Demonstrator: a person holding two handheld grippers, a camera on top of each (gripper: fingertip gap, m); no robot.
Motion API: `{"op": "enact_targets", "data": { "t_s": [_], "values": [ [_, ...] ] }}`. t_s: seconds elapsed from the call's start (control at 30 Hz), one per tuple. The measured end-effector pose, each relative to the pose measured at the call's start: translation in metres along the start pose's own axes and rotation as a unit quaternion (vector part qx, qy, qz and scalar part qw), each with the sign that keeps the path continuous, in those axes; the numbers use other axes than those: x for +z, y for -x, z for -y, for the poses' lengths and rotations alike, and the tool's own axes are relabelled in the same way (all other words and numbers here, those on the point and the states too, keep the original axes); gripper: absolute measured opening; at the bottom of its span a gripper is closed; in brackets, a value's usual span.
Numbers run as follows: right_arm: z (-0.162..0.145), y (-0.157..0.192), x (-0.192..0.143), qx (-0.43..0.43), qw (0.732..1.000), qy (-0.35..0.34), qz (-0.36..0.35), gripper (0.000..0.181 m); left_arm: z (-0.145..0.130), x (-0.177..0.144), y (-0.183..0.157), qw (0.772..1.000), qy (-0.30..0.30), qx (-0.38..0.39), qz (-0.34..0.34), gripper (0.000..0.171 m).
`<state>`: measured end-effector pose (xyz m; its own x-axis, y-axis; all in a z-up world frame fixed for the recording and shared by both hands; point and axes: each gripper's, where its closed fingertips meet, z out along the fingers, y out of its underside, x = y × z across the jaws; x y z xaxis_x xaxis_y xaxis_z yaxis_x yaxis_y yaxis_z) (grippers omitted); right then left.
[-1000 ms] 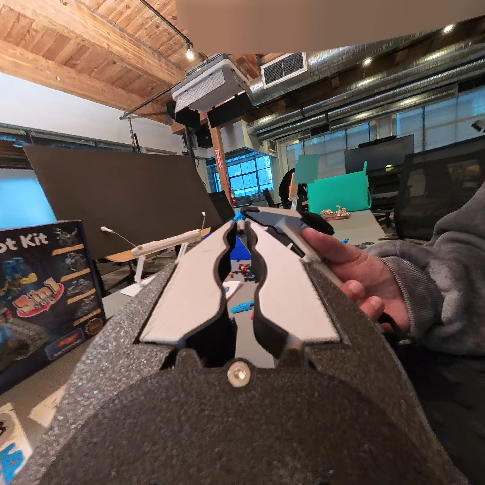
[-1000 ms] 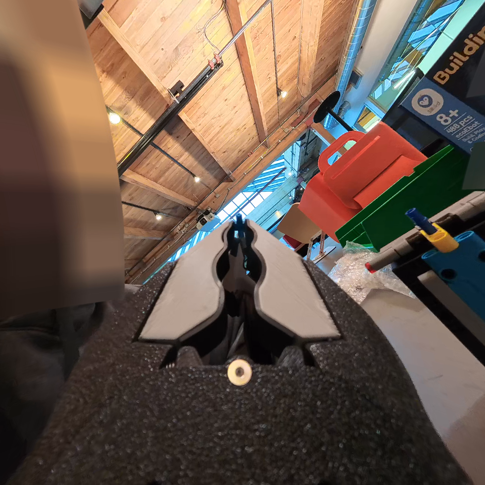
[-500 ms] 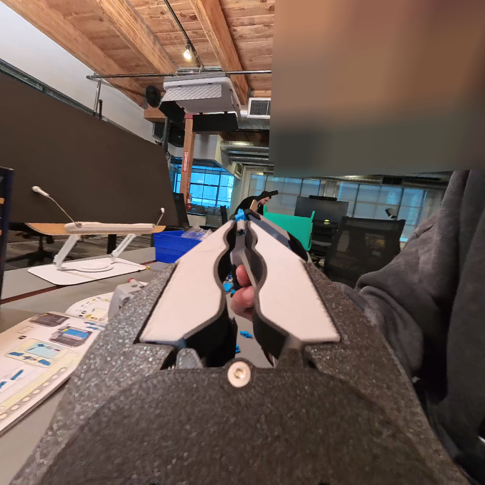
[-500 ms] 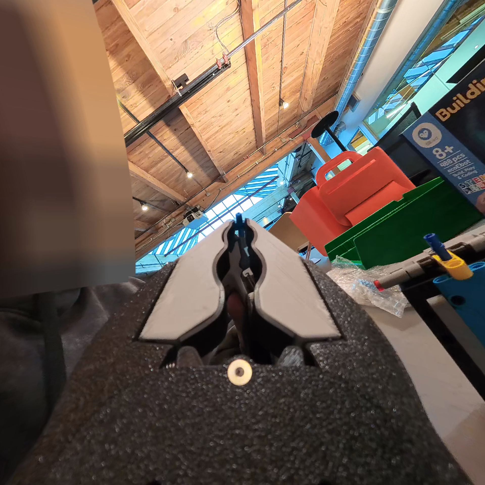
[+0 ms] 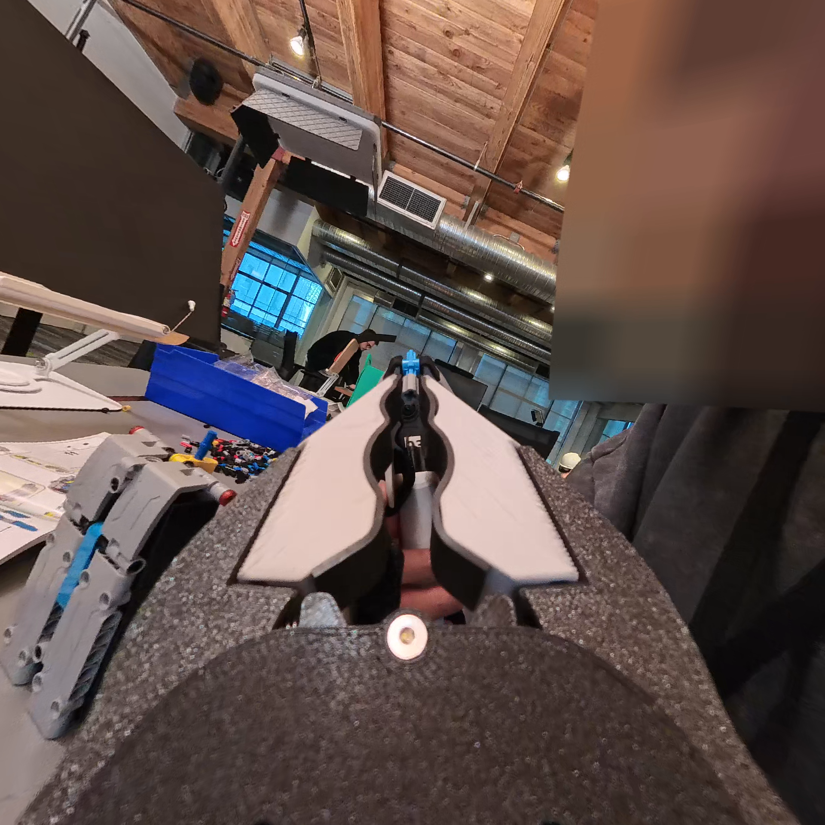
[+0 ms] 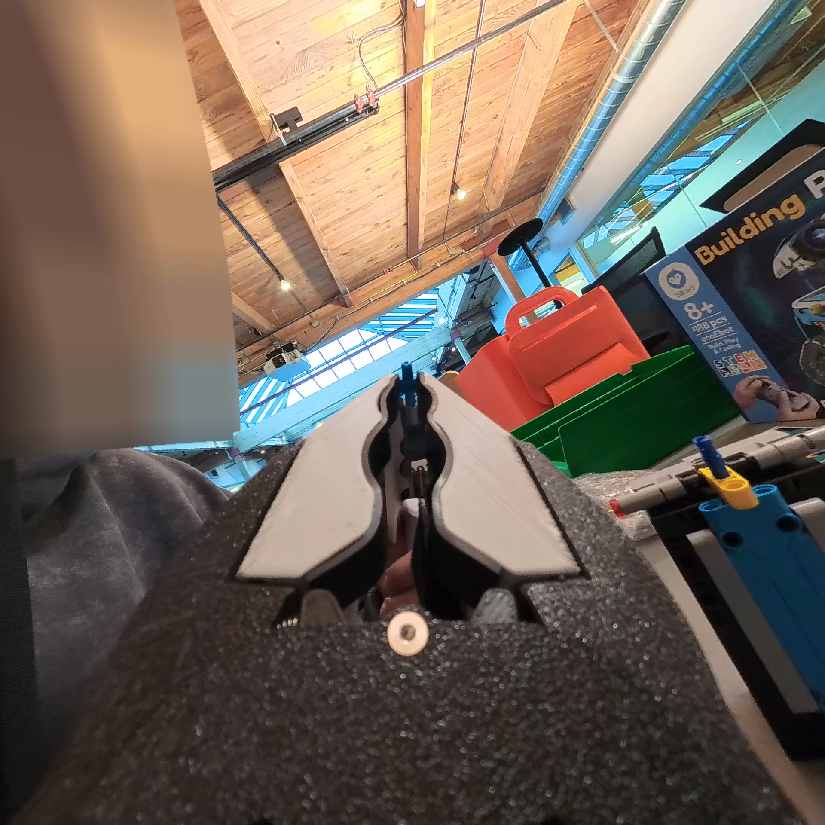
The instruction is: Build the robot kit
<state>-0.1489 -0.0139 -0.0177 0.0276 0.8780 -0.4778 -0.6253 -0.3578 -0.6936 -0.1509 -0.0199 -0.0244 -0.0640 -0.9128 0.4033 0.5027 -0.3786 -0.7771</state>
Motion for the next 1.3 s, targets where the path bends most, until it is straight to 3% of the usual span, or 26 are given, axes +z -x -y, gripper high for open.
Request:
{"op": "enact_targets", "data": {
  "t_s": [0.5,0.6,0.9,1.3],
  "values": [
    [-0.007,-0.006,-0.002,0.007,1.0,0.029,-0.008,0.008,0.003,-0.002,0.005,0.999,0.007,-0.045,-0.012,0.007],
    [-0.005,-0.009,-0.003,0.006,0.999,0.036,-0.011,0.008,0.0,-0.002,0.007,1.0,0.021,-0.021,-0.006,0.006],
    [-0.006,-0.005,-0.011,-0.074,0.988,0.135,0.003,0.007,-0.001,-0.006,0.012,0.998,0.057,-0.009,-0.012,0.007],
    [-0.01,-0.009,-0.009,-0.067,0.988,0.136,-0.007,0.008,-0.009,-0.004,0.007,0.997,0.072,-0.012,-0.028,0.006]
  ]
}}
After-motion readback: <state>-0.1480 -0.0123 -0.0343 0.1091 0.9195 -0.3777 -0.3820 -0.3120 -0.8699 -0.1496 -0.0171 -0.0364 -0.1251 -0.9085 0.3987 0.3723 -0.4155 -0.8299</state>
